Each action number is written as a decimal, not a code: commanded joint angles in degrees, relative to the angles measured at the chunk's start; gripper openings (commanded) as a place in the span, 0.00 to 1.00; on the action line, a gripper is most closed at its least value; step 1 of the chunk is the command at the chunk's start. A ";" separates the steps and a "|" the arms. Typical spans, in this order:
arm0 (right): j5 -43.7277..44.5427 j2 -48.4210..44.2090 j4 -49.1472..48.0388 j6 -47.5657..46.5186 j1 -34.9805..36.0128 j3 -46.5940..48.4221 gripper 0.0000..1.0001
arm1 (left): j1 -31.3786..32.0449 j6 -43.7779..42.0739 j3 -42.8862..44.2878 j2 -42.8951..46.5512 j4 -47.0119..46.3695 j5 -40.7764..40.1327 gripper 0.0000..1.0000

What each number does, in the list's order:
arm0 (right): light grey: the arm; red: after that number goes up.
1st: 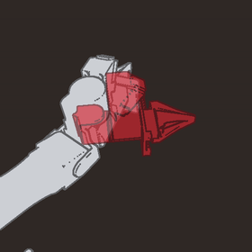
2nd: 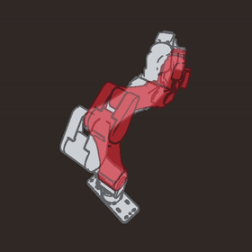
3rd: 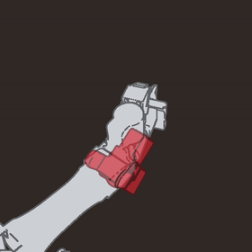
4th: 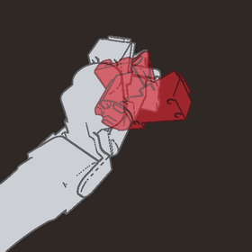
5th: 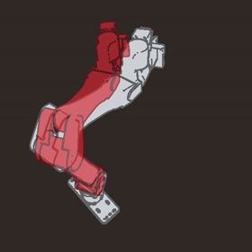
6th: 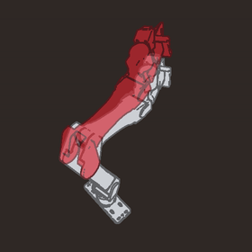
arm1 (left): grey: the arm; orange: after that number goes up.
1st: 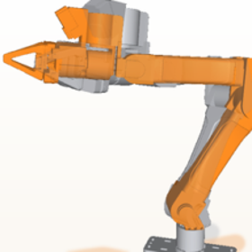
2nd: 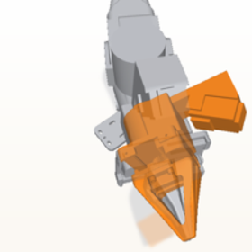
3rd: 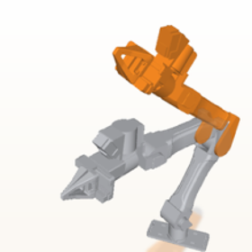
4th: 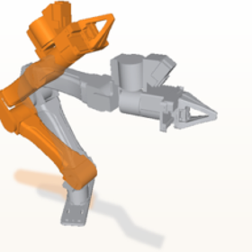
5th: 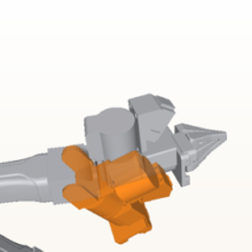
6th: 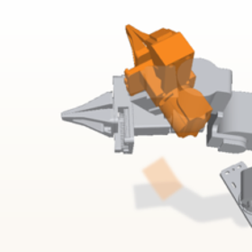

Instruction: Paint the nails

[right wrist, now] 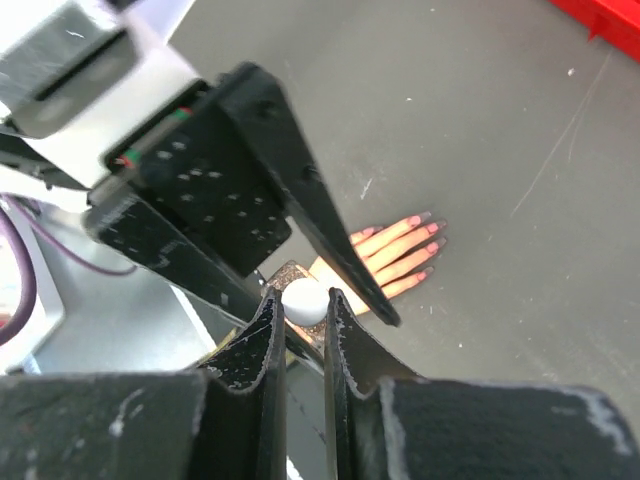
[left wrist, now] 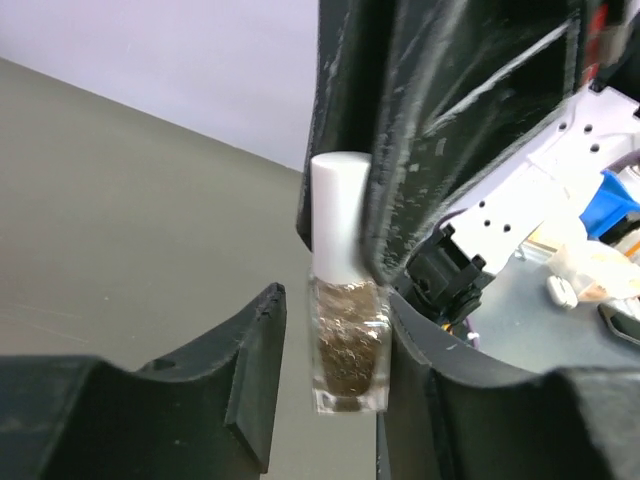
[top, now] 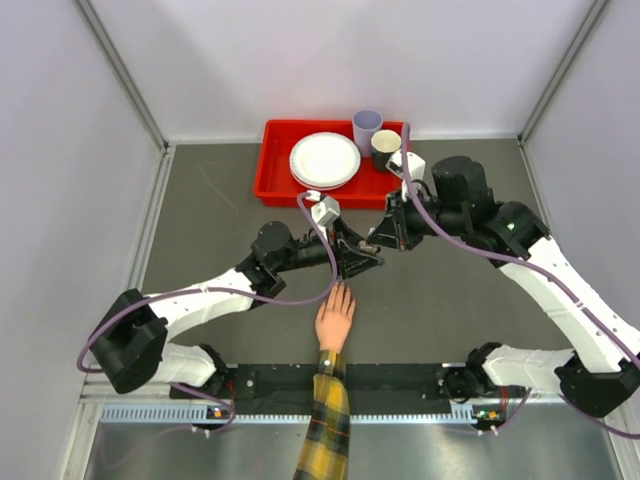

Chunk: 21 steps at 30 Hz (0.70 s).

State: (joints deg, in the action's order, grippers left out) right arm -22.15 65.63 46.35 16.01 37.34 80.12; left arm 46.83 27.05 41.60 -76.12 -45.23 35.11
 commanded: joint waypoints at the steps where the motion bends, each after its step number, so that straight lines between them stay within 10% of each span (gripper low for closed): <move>1: 3.51 1.61 3.66 -5.02 3.09 6.37 0.00 | 0.19 -4.36 2.60 2.82 3.46 0.74 0.46; 21: 6.77 1.79 4.28 -6.78 4.32 7.16 0.00 | 0.02 -3.67 4.80 1.50 4.54 2.86 0.47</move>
State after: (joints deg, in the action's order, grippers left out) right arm -14.81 67.72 53.47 9.04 40.47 84.88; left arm 46.87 22.57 43.92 -74.06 -36.53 36.67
